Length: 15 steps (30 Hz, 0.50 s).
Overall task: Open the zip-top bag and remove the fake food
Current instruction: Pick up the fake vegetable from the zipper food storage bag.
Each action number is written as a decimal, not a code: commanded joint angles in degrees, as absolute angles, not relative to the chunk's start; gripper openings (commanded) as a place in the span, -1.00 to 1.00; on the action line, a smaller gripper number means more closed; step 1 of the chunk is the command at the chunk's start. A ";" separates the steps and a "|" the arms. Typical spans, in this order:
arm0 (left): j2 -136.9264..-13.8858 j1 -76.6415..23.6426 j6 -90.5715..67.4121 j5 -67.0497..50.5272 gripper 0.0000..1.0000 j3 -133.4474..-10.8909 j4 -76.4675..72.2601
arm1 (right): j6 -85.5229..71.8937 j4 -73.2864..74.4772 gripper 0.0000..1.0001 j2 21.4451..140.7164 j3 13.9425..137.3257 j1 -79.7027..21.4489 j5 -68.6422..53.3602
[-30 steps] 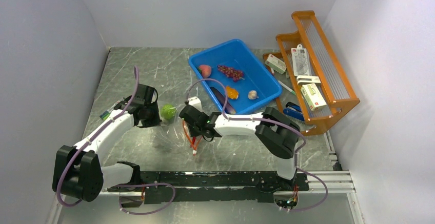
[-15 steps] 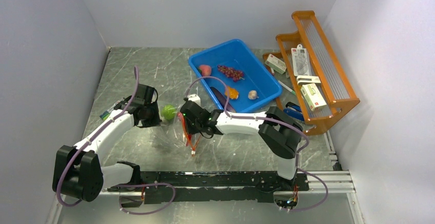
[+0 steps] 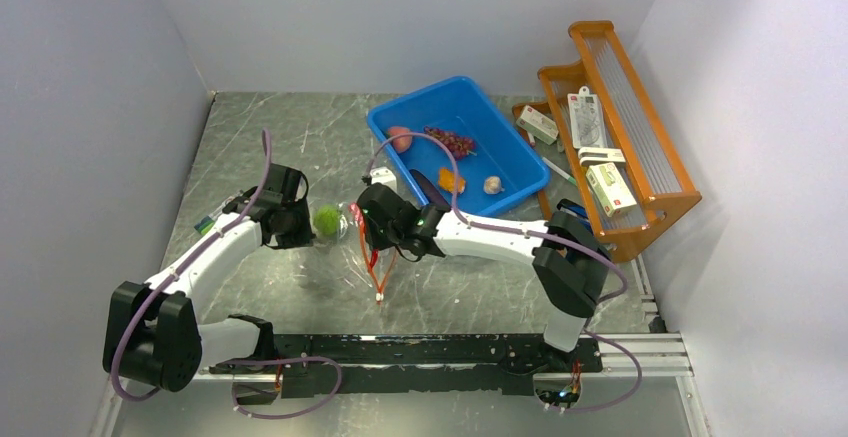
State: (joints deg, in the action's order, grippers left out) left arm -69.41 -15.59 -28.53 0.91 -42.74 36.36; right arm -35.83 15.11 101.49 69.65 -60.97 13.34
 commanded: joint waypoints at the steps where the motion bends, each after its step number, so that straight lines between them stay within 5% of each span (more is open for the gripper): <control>1: -70.06 -16.08 -28.48 1.35 -0.86 -44.68 36.39 | -30.71 13.41 -0.63 98.04 69.64 -60.89 11.93; 15: -70.04 -16.08 -28.50 1.58 -0.86 -44.81 36.47 | -17.62 23.54 -0.65 95.33 75.47 -60.82 15.08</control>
State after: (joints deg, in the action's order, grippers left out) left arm -70.02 -15.59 -28.53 0.91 -42.74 36.34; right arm -23.07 18.90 98.32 72.79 -60.97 11.22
